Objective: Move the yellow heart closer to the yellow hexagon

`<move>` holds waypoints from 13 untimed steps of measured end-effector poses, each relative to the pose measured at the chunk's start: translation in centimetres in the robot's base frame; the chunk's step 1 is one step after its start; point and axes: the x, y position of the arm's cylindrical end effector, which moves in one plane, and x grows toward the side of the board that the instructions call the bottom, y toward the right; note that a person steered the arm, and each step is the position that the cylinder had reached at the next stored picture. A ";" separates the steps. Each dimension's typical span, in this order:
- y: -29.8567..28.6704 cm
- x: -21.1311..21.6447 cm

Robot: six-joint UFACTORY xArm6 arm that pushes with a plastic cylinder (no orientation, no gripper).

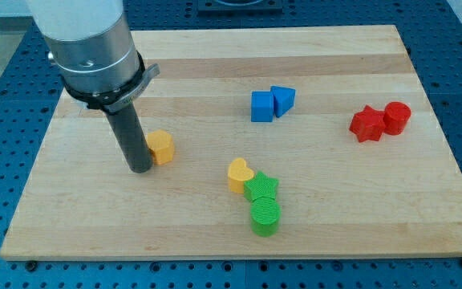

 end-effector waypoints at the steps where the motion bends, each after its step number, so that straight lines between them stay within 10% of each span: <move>1: 4.4 0.9; 4: 15.8 -4.0; 8: 5.8 -0.3; 10: 14.1 -3.4; 13: 13.2 3.3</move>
